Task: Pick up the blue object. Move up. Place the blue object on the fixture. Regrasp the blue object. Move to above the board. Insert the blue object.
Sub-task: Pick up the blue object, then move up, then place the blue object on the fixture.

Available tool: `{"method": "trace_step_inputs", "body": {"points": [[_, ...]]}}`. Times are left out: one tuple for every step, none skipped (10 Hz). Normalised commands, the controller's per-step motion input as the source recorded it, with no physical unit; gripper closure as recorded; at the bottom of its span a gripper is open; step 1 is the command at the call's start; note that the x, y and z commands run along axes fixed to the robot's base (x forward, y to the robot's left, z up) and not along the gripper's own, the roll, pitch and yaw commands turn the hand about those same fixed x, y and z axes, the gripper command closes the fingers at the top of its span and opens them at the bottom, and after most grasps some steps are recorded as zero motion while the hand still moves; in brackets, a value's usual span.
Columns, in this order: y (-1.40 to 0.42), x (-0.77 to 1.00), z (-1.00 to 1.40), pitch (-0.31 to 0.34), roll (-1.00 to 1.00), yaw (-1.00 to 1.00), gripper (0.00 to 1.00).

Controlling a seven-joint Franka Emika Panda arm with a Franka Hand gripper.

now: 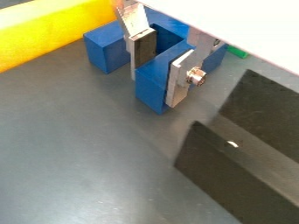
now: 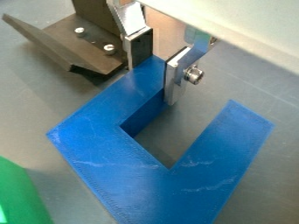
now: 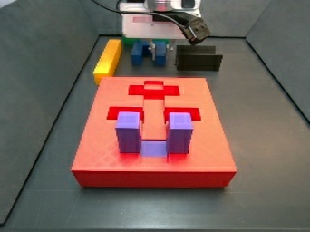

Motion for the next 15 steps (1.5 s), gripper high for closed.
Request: {"method": "trace_step_inputs", "body": {"points": [[0.00, 0.00, 0.00, 0.000, 0.00, 0.00, 1.00], [0.00, 0.00, 0.00, 0.000, 0.00, 0.00, 1.00], [0.00, 0.00, 0.00, 0.000, 0.00, 0.00, 1.00], [0.00, 0.00, 0.00, 0.000, 0.00, 0.00, 1.00], [0.00, 0.00, 0.00, 0.000, 0.00, 0.00, 1.00], [0.00, 0.00, 0.00, 0.000, 0.00, 0.00, 1.00], [0.00, 0.00, 0.00, 0.000, 0.00, 0.00, 1.00], [0.00, 0.00, 0.00, 0.000, 0.00, 0.00, 1.00], [0.00, 0.00, 0.83, 0.000, 0.00, 0.00, 1.00], [-0.02, 0.00, 0.81, -0.007, 0.00, -0.03, 1.00], [-0.01, -0.05, 0.52, -0.007, 0.01, -0.03, 1.00], [0.00, -0.02, 0.22, -0.032, 0.02, -0.02, 1.00], [0.00, -0.03, -0.11, 0.000, 0.00, 0.00, 1.00], [0.00, -0.01, -0.10, 0.000, 0.00, 0.00, 1.00], [0.00, -0.02, -0.11, 0.000, 0.00, 0.00, 1.00]]}}
